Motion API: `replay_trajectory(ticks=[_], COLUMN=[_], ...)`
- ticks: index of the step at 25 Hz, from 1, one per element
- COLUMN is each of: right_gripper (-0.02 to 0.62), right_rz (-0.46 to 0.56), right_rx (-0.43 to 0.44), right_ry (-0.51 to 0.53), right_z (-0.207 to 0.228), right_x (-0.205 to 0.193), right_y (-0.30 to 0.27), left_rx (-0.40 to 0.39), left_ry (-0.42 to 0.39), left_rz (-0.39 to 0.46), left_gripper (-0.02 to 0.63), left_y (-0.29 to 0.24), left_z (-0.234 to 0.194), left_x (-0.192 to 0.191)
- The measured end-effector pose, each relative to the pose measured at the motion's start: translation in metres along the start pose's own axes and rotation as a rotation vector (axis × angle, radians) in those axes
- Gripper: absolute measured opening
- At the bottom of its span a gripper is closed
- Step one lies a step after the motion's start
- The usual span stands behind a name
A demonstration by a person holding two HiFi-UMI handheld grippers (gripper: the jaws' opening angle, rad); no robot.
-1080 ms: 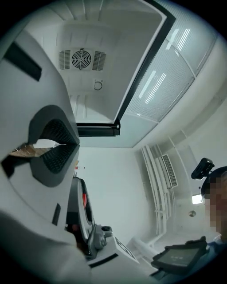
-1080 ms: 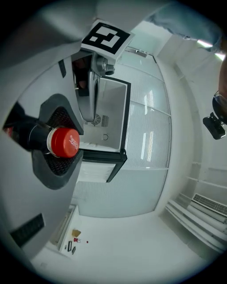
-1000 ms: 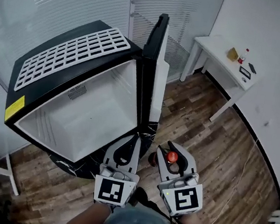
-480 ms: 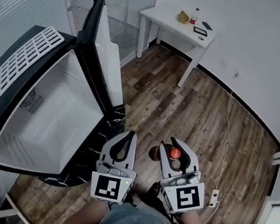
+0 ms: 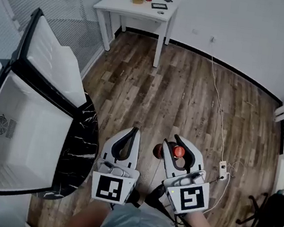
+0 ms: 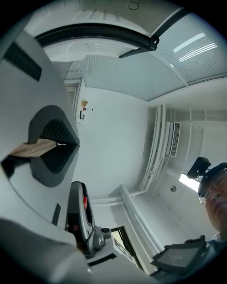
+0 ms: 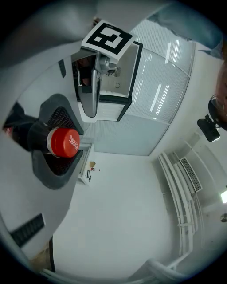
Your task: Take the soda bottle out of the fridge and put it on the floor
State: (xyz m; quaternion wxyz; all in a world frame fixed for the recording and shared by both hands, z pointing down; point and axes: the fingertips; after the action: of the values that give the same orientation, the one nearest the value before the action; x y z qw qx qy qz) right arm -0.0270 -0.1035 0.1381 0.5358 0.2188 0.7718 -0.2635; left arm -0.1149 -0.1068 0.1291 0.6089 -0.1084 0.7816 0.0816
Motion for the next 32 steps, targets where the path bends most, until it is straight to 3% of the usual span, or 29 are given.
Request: replay_trajectory(ticks=[8,19,32], right_gripper=[0.118,0.117,0.115], right_rz=[-0.028,-0.097,-0.184], right_rx=[-0.131,-0.204,-0.212], right_ry=[-0.031,-0.086,-0.147], right_z=[0.063,0.118,0.113], right_x=[-0.053,-0.148,-0.28], right_y=[0.043,0.059,0.05], left_rx=[-0.111,-0.199,-0.196], left_ry=[-0.017,-0.036,-0.038], left_rz=[-0.08,-0.195,-0.311], left_gripper=[0.017,0.017,0.017], left_y=[-0.038,-0.093,-0.13], left_z=[0.073,0.126,0.113], left_x=[-0.046,-0.13,-0.246])
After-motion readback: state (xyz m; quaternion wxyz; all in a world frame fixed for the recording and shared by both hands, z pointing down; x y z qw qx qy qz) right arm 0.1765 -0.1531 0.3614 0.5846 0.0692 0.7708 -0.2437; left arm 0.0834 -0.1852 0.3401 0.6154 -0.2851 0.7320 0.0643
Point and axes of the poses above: the fingertips, and each gripper's own axes: y backward along the fingers, z to its right, x out of its top, and after that the axes turned 11 degrees about y, right-handed
